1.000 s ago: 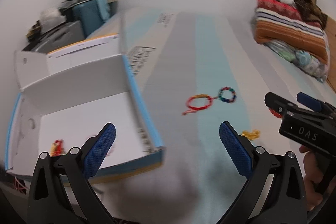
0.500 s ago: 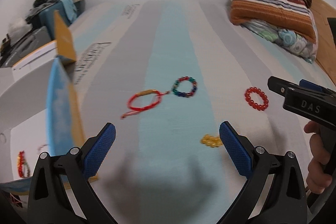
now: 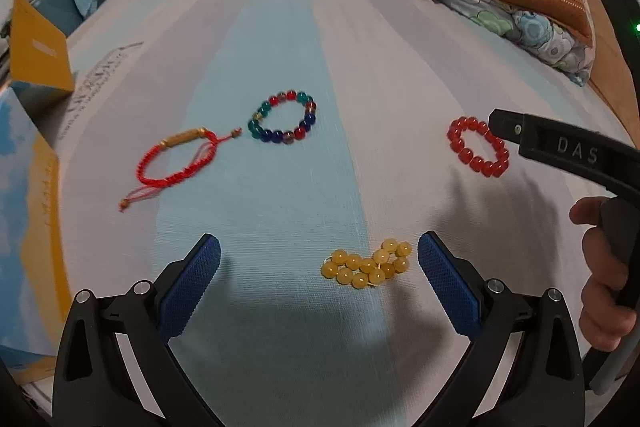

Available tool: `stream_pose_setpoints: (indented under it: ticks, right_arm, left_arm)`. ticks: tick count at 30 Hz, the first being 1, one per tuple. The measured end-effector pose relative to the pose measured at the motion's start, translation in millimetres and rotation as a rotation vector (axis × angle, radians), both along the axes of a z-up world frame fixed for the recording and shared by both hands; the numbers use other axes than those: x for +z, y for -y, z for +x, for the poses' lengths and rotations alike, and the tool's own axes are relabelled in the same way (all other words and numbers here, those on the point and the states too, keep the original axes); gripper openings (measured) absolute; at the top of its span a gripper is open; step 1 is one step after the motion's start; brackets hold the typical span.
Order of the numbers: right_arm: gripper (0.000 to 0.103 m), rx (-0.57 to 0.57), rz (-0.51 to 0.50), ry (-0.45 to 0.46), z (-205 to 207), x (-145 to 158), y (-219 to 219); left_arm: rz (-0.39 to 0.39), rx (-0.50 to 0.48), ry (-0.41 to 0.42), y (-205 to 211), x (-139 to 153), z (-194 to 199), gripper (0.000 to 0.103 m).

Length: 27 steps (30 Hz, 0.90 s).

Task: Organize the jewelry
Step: 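Move both tools away from the box over the bracelets on the bed, then grasp the red bead bracelet with the right tool while the left grasps the yellow amber bracelet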

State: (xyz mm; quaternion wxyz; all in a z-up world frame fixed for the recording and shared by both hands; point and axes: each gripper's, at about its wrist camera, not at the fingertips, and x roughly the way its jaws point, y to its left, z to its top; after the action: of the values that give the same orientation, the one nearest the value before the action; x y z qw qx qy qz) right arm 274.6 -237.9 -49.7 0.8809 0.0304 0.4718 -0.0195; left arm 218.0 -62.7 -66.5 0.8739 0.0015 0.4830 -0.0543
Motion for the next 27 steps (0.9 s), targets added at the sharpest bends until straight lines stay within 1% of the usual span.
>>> stream_pose_setpoints:
  ticks: [5,8,14,20,23,24,27]
  right_arm:
    - [0.095,-0.007,-0.009,-0.024,7,-12,2]
    - [0.095,0.002,-0.001,-0.039,10,-18,2]
    - [0.095,0.008,0.02,-0.07,18,-30,5]
    - [0.095,0.011,0.025,-0.08,25,-35,6]
    - [0.095,0.017,0.015,-0.083,27,-38,4]
    - [0.095,0.02,0.008,-0.085,28,-40,4]
    - [0.088,0.019,0.004,-0.102,28,-47,3]
  left_arm:
    - [0.0,-0.004,-0.034,2,-11,5,0.097]
    - [0.011,-0.021,-0.038,6,-14,5,0.097]
    - [0.004,-0.028,-0.049,9,-18,8,0.097]
    - [0.012,-0.033,-0.068,12,-24,12,0.097]
    - [0.029,-0.036,-0.082,14,-27,14,0.097]
    - [0.033,-0.037,-0.084,15,-28,14,0.097]
    - [0.047,-0.04,-0.089,16,-30,14,0.097]
